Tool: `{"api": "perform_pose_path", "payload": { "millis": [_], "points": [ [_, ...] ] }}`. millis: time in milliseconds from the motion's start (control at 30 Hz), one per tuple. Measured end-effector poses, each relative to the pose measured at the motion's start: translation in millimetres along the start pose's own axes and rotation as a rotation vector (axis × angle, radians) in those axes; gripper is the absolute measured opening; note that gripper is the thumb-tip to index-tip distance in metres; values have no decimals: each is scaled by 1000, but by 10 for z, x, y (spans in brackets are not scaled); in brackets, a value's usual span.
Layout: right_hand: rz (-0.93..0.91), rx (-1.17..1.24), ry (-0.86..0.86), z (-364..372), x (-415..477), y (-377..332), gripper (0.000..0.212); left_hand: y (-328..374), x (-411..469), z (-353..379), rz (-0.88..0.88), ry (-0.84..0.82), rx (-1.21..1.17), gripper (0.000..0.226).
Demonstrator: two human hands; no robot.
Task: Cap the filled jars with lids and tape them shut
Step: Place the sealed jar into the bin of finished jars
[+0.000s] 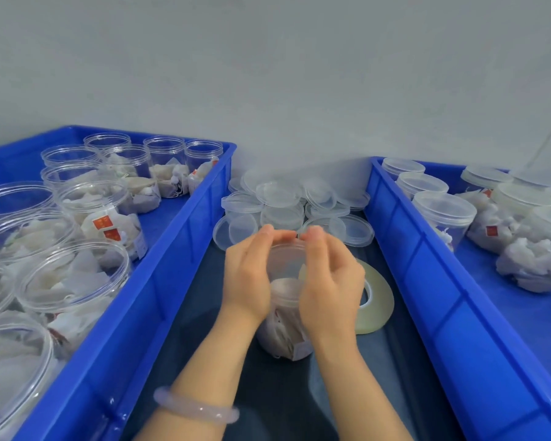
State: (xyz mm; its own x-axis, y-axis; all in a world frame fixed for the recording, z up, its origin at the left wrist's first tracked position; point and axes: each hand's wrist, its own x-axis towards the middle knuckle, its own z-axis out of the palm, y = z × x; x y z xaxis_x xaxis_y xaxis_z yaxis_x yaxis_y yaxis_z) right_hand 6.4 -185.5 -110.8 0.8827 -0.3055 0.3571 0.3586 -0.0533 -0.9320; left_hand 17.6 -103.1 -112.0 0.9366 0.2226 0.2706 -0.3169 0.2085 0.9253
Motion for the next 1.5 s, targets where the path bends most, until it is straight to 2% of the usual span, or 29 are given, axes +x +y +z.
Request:
{"api": "perform_pose_path", "payload": {
  "millis": [100,267,367,533,633,733,833,933,1000,1100,1200,1267,1400,1500],
  "points": [
    [11,16,26,14,57,-18,39,-9,-6,21,8,85,43,31],
    [-8,-38,-19,-24,84,-194,31,116,-42,50,-6,61,4,31],
    [-129,-29,12,-89,295,-598,27,458,57,301,35,68,-134,26],
    [-270,-51,141,-343,790,-1376,47,1119,354,946,102,-77,-230,21],
    [-275,-88,168,-696,1012,-1545,33,1209,391,1358,109,-135,-249,18],
    [-321,-143,224,-1097,1105,-1457,26,1082,364,1699,98,-318,-201,19],
    [-377,-351,266,-1383,1146,-1168,26,775,339,1897,-33,-474,-156,23],
    [-265,-417,263,-1568,1217,-794,26,420,301,1970,-128,-502,69,26],
    [-157,-364,243,-1667,1290,-583,21,217,289,1994,-145,-525,209,34],
    [-9,-267,219,-1826,1345,-327,29,5,278,2022,-149,-558,419,51],
    [122,-274,186,-1994,1349,-64,23,-142,231,2045,-126,-564,593,45],
    [162,-340,165,-2033,1362,39,18,-210,181,2040,-72,-541,586,42],
    [107,-559,190,-1976,1391,32,16,-227,144,2001,139,-349,580,33],
    [81,-890,167,-1976,1369,-68,23,-92,113,1936,137,-484,653,30]
  ]
}}
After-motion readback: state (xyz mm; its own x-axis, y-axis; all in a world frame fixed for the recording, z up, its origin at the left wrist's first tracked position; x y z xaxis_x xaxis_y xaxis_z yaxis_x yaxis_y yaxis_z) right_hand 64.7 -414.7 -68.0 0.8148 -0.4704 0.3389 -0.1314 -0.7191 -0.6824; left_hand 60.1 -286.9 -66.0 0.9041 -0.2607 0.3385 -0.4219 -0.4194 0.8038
